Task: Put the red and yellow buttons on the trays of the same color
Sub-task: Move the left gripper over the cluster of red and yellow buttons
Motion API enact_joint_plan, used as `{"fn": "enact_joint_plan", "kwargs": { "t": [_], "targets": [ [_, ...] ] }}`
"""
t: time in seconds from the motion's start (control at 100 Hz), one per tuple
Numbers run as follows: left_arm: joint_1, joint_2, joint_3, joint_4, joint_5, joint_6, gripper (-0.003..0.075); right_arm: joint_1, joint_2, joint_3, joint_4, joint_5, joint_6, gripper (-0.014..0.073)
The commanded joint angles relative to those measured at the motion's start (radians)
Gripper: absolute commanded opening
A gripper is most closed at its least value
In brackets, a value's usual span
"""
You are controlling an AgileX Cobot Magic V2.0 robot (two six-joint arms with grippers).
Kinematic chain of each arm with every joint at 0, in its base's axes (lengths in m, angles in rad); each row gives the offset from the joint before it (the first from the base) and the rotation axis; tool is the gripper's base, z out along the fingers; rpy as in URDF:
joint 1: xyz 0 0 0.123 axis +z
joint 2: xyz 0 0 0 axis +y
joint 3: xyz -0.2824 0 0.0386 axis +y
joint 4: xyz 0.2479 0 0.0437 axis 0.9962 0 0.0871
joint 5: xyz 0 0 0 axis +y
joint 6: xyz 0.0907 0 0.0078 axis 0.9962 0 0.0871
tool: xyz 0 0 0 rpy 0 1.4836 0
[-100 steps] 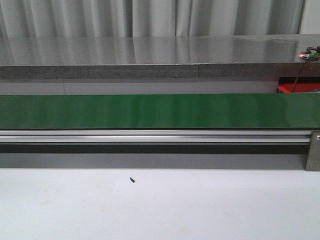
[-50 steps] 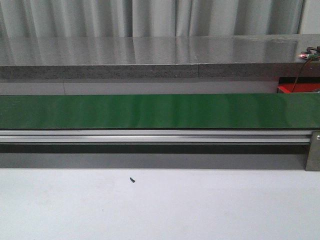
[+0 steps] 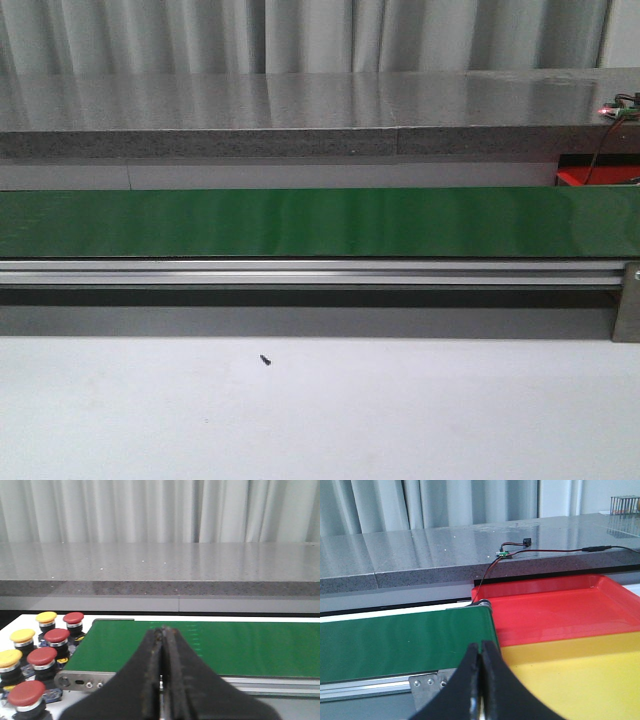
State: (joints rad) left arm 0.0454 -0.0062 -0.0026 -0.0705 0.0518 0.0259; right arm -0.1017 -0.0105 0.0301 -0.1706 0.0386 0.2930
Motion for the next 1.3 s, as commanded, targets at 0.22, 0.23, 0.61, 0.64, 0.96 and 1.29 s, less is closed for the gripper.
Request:
{"fn": "enact_joint_plan", "kwargs": {
  "t": [0.22, 0.23, 0.61, 0.64, 0.96, 1.29],
  "targets": [
    [0.271, 0.203, -0.272, -0.093, 0.202, -0.019, -0.002, -0.003, -0.018, -0.019, -0.008, -0.081, -0.002, -0.0122],
    [0.277, 0.216, -0.285, -0.1, 0.214, -0.019, -0.002, -0.003, -0.018, -0.019, -0.008, -0.081, -0.002, -0.0122],
    [0.417, 0.579, -0.579, -0.138, 0.519, -0.019, -0.0019, -0.003, -0.018, -0.019, -0.008, -0.081, -0.002, -0.0122],
    [0.417, 0.602, -0.589, -0.138, 0.519, -0.019, -0.0018, -0.003, -0.018, -0.019, -0.008, -0.081, -0.002, -0.0122],
    [0.417, 0.771, -0.671, -0.125, 0.518, -0.012, 0.0421, -0.003, -0.018, -0.019, -0.008, -0.081, -0.002, -0.0122],
    [0.417, 0.819, -0.671, -0.142, 0.427, -0.012, 0.0468, -0.003, -0.018, -0.019, -0.008, -0.081, -0.002, -0.0122]
  ]
}}
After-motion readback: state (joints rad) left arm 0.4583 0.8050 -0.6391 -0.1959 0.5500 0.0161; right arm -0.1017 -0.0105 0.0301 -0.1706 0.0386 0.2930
